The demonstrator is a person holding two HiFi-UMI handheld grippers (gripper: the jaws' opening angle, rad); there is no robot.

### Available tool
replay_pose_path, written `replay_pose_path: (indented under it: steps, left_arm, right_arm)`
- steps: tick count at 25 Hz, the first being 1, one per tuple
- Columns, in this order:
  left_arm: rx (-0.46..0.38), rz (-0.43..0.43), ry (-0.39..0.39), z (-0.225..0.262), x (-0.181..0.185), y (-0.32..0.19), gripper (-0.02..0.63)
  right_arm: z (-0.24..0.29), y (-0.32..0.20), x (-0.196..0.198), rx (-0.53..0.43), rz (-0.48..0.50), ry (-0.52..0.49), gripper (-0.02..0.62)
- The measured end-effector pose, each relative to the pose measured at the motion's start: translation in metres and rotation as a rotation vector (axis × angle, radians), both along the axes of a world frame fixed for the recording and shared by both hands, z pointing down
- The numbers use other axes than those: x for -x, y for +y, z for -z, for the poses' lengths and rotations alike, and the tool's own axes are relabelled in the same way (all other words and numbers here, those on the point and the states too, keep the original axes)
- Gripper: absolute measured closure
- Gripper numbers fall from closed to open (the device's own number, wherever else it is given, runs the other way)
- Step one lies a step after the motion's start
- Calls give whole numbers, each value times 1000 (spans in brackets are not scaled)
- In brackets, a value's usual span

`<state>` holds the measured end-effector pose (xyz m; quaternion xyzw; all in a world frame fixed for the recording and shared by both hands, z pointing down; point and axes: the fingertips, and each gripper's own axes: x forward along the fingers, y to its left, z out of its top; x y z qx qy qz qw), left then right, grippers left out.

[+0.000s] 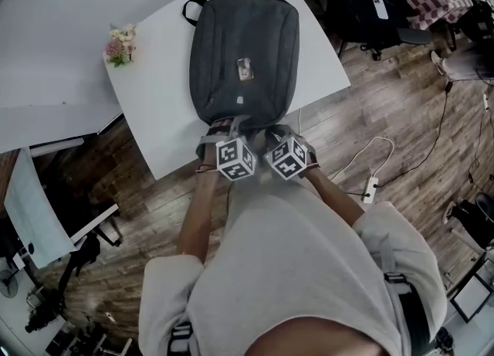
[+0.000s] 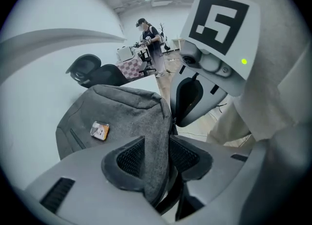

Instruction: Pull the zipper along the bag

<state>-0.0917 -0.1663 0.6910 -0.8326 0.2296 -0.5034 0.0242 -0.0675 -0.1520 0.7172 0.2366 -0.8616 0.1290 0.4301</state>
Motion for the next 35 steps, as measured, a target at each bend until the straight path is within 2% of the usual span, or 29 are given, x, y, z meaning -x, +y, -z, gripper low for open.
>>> replay_pose_path:
  steps: [3,10,16,21,26,35]
  left_arm:
    - [-3,-18,-29,-1,14,2,410]
    - [5,-47,-111,-13,49,8,423]
    - [-1,-127,-102,-16,14,-4,474]
    - [20,-130,-66,-14,-6,-17,520]
    - [38,-127,-57,-15,-12,-18,534]
    - [48,-115,-54,-17,-14,-19,538]
  right_arm:
    - [1,-4,-2,-12,3,5,574]
    - [-2,-26,-29,-21,-53,29,572]
    - [-2,-53,-63,-55,-84,93,572]
    - [-1,-67,-80,-53,-126,114,574]
    - [3,-58,-79,-23,-170,95,572]
    - [3,-40,-57,38,-136,69,571]
